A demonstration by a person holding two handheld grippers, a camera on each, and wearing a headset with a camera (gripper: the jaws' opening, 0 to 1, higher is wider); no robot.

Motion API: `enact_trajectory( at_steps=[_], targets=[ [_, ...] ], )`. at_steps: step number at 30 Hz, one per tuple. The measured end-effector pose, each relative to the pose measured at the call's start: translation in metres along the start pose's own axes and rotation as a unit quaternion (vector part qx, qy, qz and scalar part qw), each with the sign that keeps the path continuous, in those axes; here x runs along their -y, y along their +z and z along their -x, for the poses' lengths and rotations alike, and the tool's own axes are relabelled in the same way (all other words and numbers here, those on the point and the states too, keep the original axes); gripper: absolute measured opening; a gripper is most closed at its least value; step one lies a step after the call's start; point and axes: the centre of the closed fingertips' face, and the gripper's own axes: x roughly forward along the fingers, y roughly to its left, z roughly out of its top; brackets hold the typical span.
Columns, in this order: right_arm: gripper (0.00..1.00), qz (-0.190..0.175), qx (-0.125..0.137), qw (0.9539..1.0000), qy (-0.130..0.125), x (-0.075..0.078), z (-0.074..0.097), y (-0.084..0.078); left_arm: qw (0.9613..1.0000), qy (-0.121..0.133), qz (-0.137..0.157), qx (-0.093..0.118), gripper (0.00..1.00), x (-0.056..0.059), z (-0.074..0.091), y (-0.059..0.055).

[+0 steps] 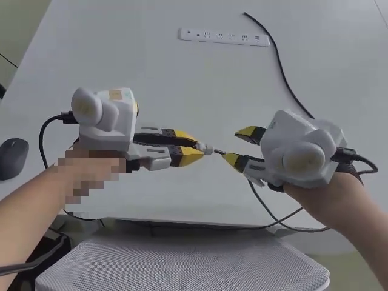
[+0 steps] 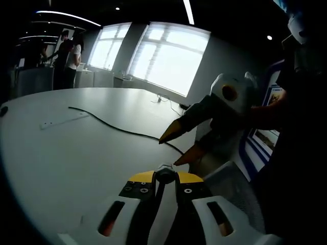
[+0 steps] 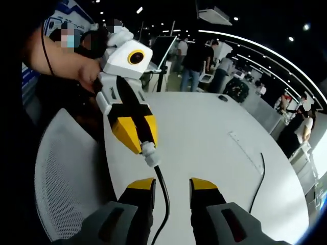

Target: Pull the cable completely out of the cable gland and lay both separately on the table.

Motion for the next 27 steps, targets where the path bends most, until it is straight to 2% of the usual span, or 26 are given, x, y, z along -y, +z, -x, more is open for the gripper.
enact_trajectory(
  at_steps=[5, 9, 18, 24, 27],
  targets=[
    [0.19, 0.039, -0.012, 0.9992, 0.001, -0.005, -0.008, -0.005, 1.0, 0.001, 0.001, 0.001, 0.15, 0.0, 0.0, 0.001],
    [0.16, 0.055, -0.009, 0.9984, 0.006, -0.009, -0.011, -0.005, 1.0, 0.001, 0.001, 0.0, 0.15, 0.0, -0.001, 0.0],
    [0.09, 0.084, -0.004, 0.9964, 0.011, -0.013, -0.016, -0.002, 1.0, 0.001, 0.003, 0.001, 0.15, 0.0, -0.004, 0.0],
    [0.01, 0.103, -0.01, 0.9946, 0.01, -0.013, -0.018, -0.004, 1.0, -0.001, 0.003, 0.002, 0.15, 0.001, -0.006, 0.0],
    [0.0, 0.101, -0.01, 0.9948, 0.009, -0.013, -0.018, -0.004, 1.0, -0.001, 0.002, 0.001, 0.15, 0.002, -0.007, 0.0]
  ],
)
